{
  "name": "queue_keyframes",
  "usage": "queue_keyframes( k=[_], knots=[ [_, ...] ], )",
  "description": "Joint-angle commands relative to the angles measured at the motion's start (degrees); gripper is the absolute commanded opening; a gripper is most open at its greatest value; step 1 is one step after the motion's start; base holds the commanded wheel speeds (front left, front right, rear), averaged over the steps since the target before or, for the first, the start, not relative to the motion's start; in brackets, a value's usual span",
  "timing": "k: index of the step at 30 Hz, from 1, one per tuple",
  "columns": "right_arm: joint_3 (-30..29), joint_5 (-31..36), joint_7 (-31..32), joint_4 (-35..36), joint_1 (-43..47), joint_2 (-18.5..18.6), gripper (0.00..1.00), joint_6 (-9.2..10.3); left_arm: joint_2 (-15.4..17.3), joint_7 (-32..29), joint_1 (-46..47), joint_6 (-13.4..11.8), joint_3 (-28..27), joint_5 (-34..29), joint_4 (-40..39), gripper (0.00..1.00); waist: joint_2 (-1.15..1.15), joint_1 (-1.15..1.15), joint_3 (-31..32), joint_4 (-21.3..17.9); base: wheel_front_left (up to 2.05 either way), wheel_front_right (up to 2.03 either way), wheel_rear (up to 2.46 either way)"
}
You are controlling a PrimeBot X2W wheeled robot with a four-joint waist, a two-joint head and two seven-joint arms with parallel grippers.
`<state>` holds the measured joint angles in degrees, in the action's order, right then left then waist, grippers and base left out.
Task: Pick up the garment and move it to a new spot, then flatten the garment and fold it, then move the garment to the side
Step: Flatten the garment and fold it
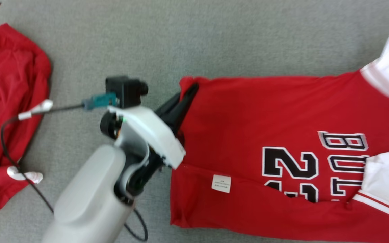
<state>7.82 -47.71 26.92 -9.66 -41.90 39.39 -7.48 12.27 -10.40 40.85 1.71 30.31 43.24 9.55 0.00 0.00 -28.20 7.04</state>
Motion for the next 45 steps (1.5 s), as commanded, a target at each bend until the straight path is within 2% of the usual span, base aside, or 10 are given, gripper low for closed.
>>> queue_keyframes(
  k=[1,7,12,26,27,28,29,35,40,45],
  knots=[
    [-0.2,-1.2,-1.5,1.8,4.0,0.7,0.0,-0.01,0.7,0.6,-2.2,-0.2,-0.2,0.4,-0.9,0.0,0.0,0.0,1.5,-1.0,0.0,0.0,0.0],
    [-1.3,-4.2,-7.0,8.0,18.3,1.0,0.0,-0.01,3.0,2.7,-10.4,-1.9,-1.4,1.6,-5.5,0.0,0.0,0.0,5.4,-3.6,0.0,0.0,0.0],
    [0.2,-4.7,-9.9,8.9,26.1,-1.0,0.0,-0.01,5.0,2.6,-17.9,-3.7,-1.3,2.6,-9.6,0.0,0.0,0.0,8.0,-5.5,0.0,0.0,0.0],
    [6.1,-4.2,-14.4,3.3,30.4,-2.9,0.0,-0.01,6.3,3.4,-26.9,-5.8,-1.1,3.9,-12.0,0.0,0.0,0.0,11.3,-7.3,0.0,0.0,0.0],
    [6.3,-3.8,-14.6,3.0,30.6,-2.5,0.29,-0.01,6.4,3.4,-27.2,-6.1,-1.1,4.0,-11.8,0.0,0.0,0.0,11.5,-7.4,0.0,0.0,0.0],
    [6.7,-3.4,-14.7,2.7,30.9,-2.2,0.91,-0.01,6.4,3.6,-27.5,-6.3,-1.0,3.8,-11.7,0.42,0.0,0.0,11.7,-7.4,0.0,0.0,0.0],
    [7.3,-3.1,-14.3,2.5,31.4,-1.9,1.0,-0.01,6.8,3.6,-27.8,-6.1,-0.7,3.2,-11.5,1.0,0.0,0.0,11.9,-7.5,0.0,0.0,0.0],
    [7.8,-4.5,-12.0,3.0,34.9,1.1,1.0,-0.01,8.9,5.4,-31.2,-7.5,0.6,0.0,-10.5,1.0,0.0,0.0,14.4,-8.0,0.0,0.0,0.0],
    [1.4,-7.1,-12.5,3.9,37.4,2.2,1.0,-0.01,8.2,15.0,-34.2,-11.4,-2.2,-4.3,-10.6,1.0,0.0,0.0,16.0,-7.8,0.0,0.0,0.0],
    [-4.0,-6.0,-10.4,2.3,36.2,-0.3,1.0,-0.01,6.9,23.8,-34.7,-14.2,-2.9,-10.5,-9.4,1.0,0.0,0.0,16.5,-6.9,0.0,0.0,0.0]
  ],
)
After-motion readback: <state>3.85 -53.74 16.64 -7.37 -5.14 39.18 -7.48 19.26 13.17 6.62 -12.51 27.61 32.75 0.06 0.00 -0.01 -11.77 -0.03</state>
